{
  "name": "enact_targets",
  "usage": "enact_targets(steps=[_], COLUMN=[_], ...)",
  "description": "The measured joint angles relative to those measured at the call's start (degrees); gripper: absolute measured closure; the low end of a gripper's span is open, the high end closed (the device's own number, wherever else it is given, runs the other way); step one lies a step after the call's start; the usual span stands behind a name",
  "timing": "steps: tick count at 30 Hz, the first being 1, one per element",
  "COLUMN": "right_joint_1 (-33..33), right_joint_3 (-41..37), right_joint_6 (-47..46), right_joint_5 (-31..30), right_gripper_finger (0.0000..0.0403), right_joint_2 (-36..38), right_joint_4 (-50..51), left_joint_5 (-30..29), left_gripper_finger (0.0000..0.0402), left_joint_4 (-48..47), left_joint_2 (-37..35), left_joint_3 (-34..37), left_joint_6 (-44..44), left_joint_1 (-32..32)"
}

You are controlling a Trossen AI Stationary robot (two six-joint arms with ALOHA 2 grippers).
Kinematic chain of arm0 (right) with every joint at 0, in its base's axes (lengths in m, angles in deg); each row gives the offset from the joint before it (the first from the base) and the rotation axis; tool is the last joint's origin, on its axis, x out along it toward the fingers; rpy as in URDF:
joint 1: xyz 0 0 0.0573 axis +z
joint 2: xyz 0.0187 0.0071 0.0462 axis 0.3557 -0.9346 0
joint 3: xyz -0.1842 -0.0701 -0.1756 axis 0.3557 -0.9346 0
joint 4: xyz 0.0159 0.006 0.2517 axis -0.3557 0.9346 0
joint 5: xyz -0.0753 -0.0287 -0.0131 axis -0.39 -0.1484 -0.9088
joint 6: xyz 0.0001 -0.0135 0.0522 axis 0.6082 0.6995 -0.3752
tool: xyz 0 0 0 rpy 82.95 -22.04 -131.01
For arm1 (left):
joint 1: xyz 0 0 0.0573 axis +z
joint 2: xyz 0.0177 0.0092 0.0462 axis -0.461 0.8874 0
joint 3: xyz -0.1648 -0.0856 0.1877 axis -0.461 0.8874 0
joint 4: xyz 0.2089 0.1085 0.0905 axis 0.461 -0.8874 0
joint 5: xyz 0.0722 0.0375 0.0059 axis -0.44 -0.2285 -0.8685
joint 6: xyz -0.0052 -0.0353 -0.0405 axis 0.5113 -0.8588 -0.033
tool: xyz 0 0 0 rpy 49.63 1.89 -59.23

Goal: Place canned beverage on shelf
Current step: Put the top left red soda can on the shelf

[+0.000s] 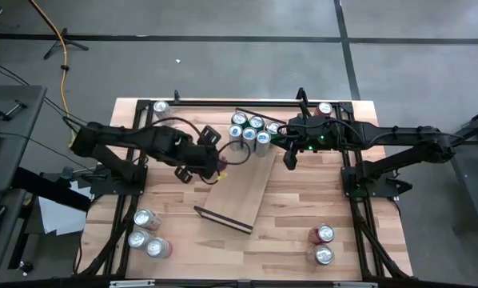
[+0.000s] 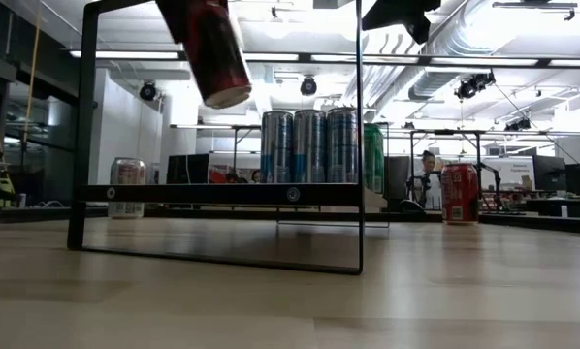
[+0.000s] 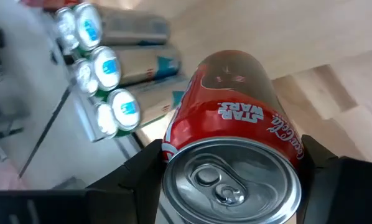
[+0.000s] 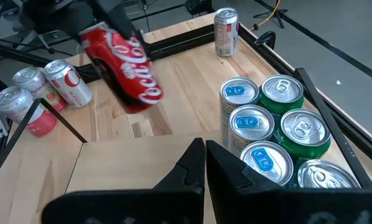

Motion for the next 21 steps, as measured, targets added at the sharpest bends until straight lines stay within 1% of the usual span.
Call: enact_targets(steps=[4, 5, 7, 9, 11, 14, 17, 21], right_joint_1=[0.0, 0.0, 0.0, 0.0, 0.0, 0.0, 0.0, 0.0], right_joint_3=[0.0, 0.0, 0.0, 0.0, 0.0, 0.0, 0.0, 0.0], right_joint_6=[0.0, 0.0, 0.0, 0.0, 0.0, 0.0, 0.0, 0.0], right_joint_5=[0.0, 0.0, 0.0, 0.0, 0.0, 0.0, 0.0, 0.0], right_gripper_finger=[0.0403, 0.0403, 0.0403, 0.0403, 0.0403, 0.0403, 0.0403, 0.0403], right_joint_2=[0.0, 0.0, 0.0, 0.0, 0.0, 0.0, 0.0, 0.0], right_joint_4=[0.0, 0.0, 0.1, 0.1, 0.2, 0.2, 0.5, 0.9], left_joint_5=[1.6, 2.3, 4.0, 5.6, 5.6, 6.4, 11.4, 17.7], left_gripper_finger=[0.0215, 0.0215, 0.0214, 0.0215, 0.0215, 0.0213, 0.0213, 0.0213], left_joint_4=[-1.1, -0.8, -0.1, 0.6, 0.8, 1.5, 0.6, -2.3], left_joint_2=[-1.0, -1.5, -2.4, -2.4, -1.4, 0.9, 4.6, 10.0], left_joint_3=[0.6, 0.8, 0.8, 1.1, 1.2, 1.2, 0.5, -1.6], left_joint_6=[1.3, 0.9, -2.7, -8.0, -14.1, -25.4, -35.9, -45.6], left_joint_1=[-0.3, -0.2, 0.8, 2.2, 3.7, 6.2, 8.5, 10.6])
